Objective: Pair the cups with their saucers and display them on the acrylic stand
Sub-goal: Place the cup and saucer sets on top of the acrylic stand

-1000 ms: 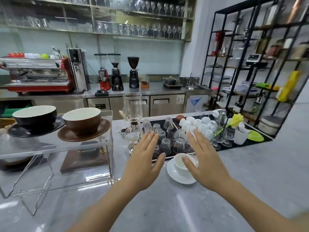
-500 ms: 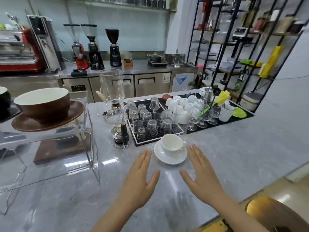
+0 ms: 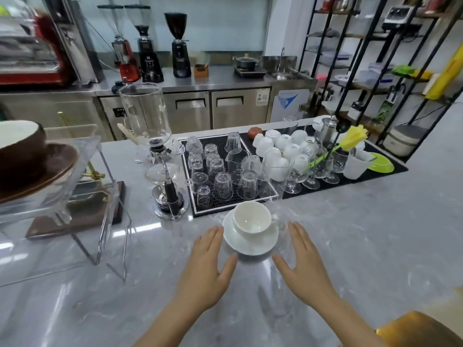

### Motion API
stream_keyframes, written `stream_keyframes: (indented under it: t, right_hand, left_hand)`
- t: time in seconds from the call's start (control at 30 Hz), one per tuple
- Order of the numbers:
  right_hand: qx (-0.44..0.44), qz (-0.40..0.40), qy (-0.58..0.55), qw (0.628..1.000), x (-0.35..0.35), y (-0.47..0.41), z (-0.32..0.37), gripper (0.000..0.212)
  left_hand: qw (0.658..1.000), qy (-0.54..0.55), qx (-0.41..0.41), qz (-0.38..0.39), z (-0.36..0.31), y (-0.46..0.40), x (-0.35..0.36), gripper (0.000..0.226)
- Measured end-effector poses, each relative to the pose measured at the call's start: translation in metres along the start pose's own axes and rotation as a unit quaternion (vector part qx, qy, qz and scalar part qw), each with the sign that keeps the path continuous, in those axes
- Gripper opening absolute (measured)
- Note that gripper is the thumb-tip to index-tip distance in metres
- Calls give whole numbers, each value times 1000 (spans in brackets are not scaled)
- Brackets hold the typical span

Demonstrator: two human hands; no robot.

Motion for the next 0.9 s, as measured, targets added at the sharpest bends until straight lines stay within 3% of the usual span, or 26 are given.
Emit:
stream_keyframes:
  t: [0.37, 0.57, 0.7, 0.9]
  right_hand:
    - [21, 16, -81, 996, 10, -54, -47, 75]
    - [37, 22, -116, 992, 18, -74, -62, 92]
    - [67, 24, -161, 984, 27, -81, -73, 90]
    - [107, 19, -185, 977, 35, -90, -80, 77]
  left_hand:
    - [992, 46, -118, 9, 0, -44, 21, 75]
    - [982, 85, -171, 16, 6, -60, 29, 80]
    - [970, 127, -206, 13, 9, -66, 33, 90]
    - [948, 182, -260, -8, 8, -72, 37, 65]
Point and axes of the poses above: each hand's wrist, its own y-axis away from the middle knuckle, its own x-axis out of the palm, z = x × y, the point moved 6 cm from there along -y, towards the middle knuckle, and after that the axes turned 13 degrees about -x, right-handed, at the moved point
